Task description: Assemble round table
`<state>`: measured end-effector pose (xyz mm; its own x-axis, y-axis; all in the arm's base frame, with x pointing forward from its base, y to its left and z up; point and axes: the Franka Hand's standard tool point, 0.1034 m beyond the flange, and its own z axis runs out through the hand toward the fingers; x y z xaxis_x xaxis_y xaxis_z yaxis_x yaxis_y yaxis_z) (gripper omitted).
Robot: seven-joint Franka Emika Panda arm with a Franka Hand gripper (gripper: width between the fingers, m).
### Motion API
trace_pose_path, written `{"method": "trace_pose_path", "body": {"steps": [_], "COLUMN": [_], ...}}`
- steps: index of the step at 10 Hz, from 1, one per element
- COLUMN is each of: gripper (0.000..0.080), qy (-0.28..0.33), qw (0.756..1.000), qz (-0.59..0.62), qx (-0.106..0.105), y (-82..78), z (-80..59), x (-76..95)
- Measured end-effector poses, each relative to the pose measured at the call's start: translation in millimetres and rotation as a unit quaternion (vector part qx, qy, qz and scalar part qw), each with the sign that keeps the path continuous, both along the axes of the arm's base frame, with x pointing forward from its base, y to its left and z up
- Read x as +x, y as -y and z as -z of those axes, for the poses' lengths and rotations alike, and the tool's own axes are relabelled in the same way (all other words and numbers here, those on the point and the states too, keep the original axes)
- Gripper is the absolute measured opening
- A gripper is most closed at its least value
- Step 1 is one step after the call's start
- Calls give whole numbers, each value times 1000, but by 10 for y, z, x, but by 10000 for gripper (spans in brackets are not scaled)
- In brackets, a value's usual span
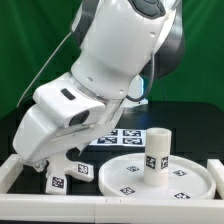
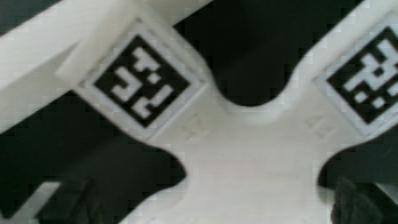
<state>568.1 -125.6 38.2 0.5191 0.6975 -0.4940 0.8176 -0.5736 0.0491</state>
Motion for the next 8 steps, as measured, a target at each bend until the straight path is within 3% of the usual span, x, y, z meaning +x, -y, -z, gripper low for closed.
{"method": "trace_pose_path", "body": {"steps": [7,8], "gripper": [649,521], "qy": [-3,-3], "qw": [1000,1000], "qz": [1,1], "qx": [4,4], "y": [24,25], "z": [111,112], "x": [-88,-88]}}
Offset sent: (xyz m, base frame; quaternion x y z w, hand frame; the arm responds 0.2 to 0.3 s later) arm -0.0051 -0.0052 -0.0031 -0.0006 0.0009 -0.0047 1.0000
